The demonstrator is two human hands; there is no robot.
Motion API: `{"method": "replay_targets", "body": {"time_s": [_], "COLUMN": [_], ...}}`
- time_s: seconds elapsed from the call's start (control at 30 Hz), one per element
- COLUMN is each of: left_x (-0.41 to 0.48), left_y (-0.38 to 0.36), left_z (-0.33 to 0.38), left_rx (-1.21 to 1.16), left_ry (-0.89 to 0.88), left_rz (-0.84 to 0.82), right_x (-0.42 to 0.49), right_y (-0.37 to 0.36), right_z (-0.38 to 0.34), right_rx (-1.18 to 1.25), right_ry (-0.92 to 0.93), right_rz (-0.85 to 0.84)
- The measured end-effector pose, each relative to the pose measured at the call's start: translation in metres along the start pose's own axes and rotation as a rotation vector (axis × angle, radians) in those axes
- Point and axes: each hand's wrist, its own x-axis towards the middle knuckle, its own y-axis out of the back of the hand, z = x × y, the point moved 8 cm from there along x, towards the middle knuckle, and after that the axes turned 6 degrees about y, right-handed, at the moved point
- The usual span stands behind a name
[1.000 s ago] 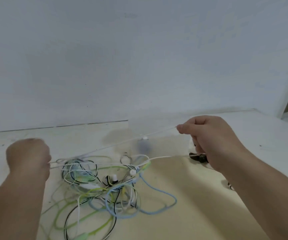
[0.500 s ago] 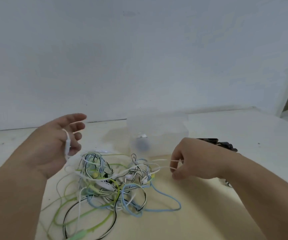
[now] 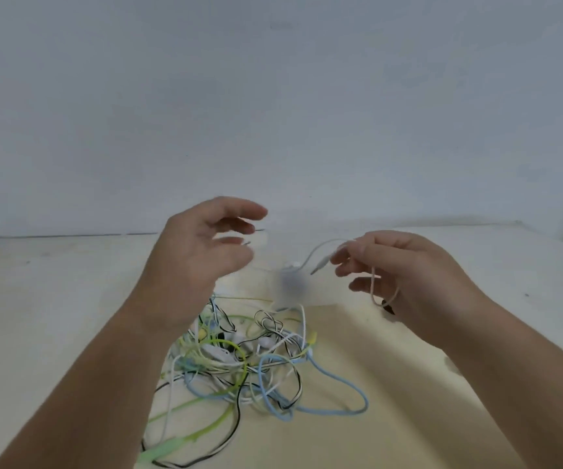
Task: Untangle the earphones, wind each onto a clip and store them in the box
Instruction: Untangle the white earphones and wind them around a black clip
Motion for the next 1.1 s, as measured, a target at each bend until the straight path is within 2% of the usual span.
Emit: {"method": "replay_targets", "body": {"time_s": [0.07, 0.1, 0.23, 0.3, 0.37, 0.47, 0.57, 0.67, 0.77, 0.83, 0.97, 1.1], "left_x": [-0.006, -0.008, -0.004, -0.001, 0.002, 0.005, 0.005, 0.004, -0.001, -0.005, -0.012, -0.014], "left_y": [-0.034, -0.045, -0.051, -0.044, -0.028, 0.008, 0.023, 0.002, -0.033, -0.052, -0.069, -0.076], "left_z": [-0.007, -0.016, -0.039, -0.038, -0.041, -0.042, -0.038, -0.025, -0.016, -0.014, -0.013, -0.013], "left_rx": [0.049, 0.118, 0.623, 0.735, 0.787, 0.831, 0.723, 0.655, 0.669, 0.708, 0.713, 0.708], "left_ry": [0.066, 0.108, 0.114, 0.089, 0.124, 0.203, 0.225, 0.153, 0.063, 0.02, -0.007, -0.03], "left_rz": [-0.184, -0.221, -0.141, -0.1, -0.02, 0.172, 0.234, 0.141, 0.007, -0.05, -0.109, -0.165], "right_x": [0.0, 0.0, -0.001, -0.004, -0.005, -0.002, 0.0, -0.006, -0.01, -0.008, -0.015, -0.01], "right_y": [-0.005, -0.007, -0.003, 0.005, 0.02, 0.037, 0.044, 0.02, 0.009, 0.005, -0.022, -0.02], "right_z": [-0.005, -0.008, -0.021, -0.027, -0.028, -0.027, -0.018, -0.005, 0.008, 0.003, 0.001, -0.006], "right_rx": [0.118, 0.18, 0.587, 0.758, 0.783, 0.507, -0.027, -0.578, -0.947, -0.981, -0.491, -0.581], "right_ry": [0.015, 0.021, 0.006, 0.003, -0.008, -0.059, -0.123, -0.164, -0.155, -0.072, -0.087, 0.017], "right_rz": [-0.035, -0.057, -0.043, 0.013, 0.076, 0.14, 0.187, -0.083, -0.319, -0.321, -0.371, -0.182]}}
